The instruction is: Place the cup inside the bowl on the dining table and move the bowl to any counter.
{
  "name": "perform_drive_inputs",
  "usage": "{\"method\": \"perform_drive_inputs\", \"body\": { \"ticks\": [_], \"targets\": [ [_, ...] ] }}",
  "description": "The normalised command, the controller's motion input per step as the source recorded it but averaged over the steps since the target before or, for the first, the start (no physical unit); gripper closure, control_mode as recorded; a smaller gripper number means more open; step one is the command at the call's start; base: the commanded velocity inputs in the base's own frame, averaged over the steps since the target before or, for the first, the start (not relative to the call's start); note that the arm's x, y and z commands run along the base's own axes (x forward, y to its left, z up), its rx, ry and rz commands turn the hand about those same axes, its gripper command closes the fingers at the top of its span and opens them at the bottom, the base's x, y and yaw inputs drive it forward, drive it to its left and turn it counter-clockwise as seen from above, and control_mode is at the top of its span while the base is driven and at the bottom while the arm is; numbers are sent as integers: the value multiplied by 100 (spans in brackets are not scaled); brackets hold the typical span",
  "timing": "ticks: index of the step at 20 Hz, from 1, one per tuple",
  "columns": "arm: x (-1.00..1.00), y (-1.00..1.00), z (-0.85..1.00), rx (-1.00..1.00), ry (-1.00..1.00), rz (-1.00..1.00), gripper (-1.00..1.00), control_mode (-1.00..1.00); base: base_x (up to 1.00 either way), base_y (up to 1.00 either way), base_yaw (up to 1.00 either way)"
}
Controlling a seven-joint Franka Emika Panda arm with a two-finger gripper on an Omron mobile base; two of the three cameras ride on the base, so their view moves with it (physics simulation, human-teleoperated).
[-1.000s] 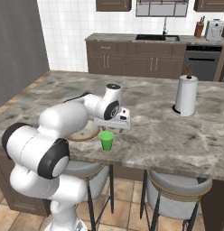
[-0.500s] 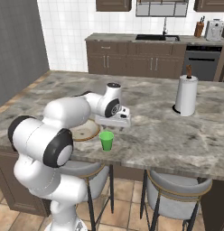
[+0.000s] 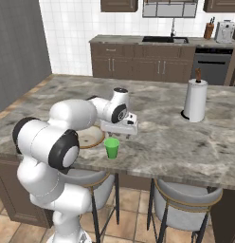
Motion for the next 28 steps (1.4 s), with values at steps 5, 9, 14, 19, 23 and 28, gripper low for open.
{"method": "perform_drive_inputs", "body": {
  "ticks": [5, 9, 14, 19, 23, 28],
  "targets": [
    [3, 0, -25, 0, 0, 0, -100, -100, 0, 0, 0],
    [9, 0, -21, 0, 0, 0, -100, -100, 0, 0, 0],
    [10, 0, -17, 0, 0, 0, -100, -100, 0, 0, 0],
    [6, 0, -16, 0, 0, 0, -100, -100, 0, 0, 0],
    [1, 0, -12, 0, 0, 0, -100, -100, 0, 0, 0],
    [0, 0, -13, 0, 0, 0, -100, -100, 0, 0, 0]
  ]
}}
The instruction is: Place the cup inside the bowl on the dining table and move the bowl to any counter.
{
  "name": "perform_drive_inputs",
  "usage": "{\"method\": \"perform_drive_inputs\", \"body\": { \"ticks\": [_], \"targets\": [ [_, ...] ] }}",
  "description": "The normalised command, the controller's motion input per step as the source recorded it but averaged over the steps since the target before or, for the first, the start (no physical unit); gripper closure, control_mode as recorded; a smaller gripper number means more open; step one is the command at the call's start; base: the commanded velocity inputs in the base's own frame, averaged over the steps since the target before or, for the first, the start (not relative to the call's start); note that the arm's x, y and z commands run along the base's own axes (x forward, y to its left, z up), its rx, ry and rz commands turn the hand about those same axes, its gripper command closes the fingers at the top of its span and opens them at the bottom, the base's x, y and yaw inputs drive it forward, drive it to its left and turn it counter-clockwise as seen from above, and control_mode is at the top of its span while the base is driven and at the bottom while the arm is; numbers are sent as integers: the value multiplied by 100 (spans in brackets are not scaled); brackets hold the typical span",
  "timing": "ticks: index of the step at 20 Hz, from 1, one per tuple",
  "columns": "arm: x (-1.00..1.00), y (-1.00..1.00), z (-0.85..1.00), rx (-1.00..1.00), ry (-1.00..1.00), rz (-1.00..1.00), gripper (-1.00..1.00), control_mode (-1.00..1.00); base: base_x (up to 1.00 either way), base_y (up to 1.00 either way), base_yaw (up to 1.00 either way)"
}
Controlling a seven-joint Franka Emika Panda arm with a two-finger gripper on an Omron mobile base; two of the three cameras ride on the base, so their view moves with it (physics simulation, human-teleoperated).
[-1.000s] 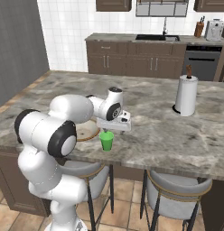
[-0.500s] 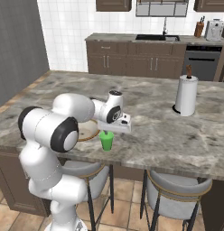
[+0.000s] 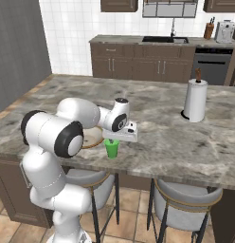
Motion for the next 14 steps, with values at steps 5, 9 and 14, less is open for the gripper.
{"method": "perform_drive_inputs", "body": {
  "ticks": [5, 9, 14],
  "targets": [
    [0, 0, -11, 0, 0, 0, -100, -100, 0, 0, 0],
    [0, 0, 0, 0, 0, 0, -100, -100, 0, 0, 0],
    [0, 0, 0, 0, 0, 0, -100, -100, 0, 0, 0]
  ]
}}
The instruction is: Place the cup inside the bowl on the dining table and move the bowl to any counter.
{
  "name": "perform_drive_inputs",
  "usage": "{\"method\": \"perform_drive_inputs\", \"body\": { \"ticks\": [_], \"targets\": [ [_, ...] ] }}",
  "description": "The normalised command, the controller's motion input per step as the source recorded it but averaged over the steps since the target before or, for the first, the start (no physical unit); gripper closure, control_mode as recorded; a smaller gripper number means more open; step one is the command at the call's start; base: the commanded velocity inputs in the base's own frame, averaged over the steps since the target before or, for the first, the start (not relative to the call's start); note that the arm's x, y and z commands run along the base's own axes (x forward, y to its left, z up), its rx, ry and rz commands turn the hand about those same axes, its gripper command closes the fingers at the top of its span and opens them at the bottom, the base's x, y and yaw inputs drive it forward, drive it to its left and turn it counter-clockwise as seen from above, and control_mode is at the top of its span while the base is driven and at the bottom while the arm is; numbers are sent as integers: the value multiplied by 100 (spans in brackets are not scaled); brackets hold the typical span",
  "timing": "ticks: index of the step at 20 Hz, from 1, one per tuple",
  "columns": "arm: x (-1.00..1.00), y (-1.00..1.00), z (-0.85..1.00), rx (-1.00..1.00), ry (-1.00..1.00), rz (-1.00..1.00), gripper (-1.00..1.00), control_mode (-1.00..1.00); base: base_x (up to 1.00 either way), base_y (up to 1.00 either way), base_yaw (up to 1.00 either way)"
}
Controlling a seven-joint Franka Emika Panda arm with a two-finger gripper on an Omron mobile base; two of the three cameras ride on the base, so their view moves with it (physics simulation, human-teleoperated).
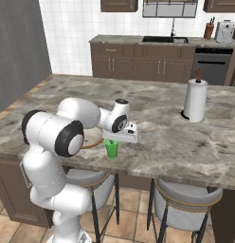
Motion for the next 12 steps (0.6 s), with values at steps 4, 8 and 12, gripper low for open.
{"method": "perform_drive_inputs", "body": {
  "ticks": [4, 8, 12],
  "targets": [
    [0, 0, 0, 0, 0, 0, -100, -100, 0, 0, 0],
    [0, 0, 0, 0, 0, 0, 100, -100, 0, 0, 0],
    [0, 0, 0, 0, 0, 0, 100, -100, 0, 0, 0]
  ]
}}
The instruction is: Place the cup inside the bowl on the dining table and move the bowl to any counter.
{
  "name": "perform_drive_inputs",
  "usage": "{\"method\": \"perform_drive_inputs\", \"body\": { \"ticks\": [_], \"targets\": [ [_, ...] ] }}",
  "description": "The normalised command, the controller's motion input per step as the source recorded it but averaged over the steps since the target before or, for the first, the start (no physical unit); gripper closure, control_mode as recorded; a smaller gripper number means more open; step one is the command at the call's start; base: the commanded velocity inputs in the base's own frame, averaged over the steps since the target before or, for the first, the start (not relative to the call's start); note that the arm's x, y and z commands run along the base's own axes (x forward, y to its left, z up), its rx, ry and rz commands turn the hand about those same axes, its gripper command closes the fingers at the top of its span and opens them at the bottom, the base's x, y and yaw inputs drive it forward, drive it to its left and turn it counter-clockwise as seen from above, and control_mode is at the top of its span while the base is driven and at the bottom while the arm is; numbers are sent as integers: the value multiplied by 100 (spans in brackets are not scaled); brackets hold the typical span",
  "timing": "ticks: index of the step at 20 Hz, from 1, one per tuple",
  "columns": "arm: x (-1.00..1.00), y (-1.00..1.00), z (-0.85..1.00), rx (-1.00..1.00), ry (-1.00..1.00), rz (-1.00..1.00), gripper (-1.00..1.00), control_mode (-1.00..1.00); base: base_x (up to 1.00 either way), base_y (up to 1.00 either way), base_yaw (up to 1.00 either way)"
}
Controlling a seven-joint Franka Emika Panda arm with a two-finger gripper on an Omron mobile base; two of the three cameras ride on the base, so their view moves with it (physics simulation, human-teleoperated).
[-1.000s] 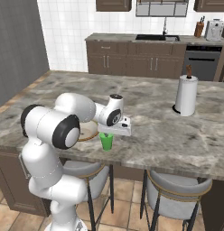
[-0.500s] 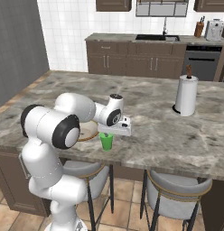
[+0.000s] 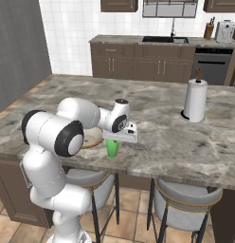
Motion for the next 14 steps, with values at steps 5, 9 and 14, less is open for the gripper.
{"method": "perform_drive_inputs", "body": {
  "ticks": [5, 9, 14],
  "targets": [
    [0, 0, 0, 0, 0, 0, 100, -100, 0, 0, 0],
    [0, -8, 2, 1, -1, 0, 100, -100, 0, 0, 0],
    [-1, -5, 23, 3, -7, 0, 100, -100, 0, 0, 0]
  ]
}}
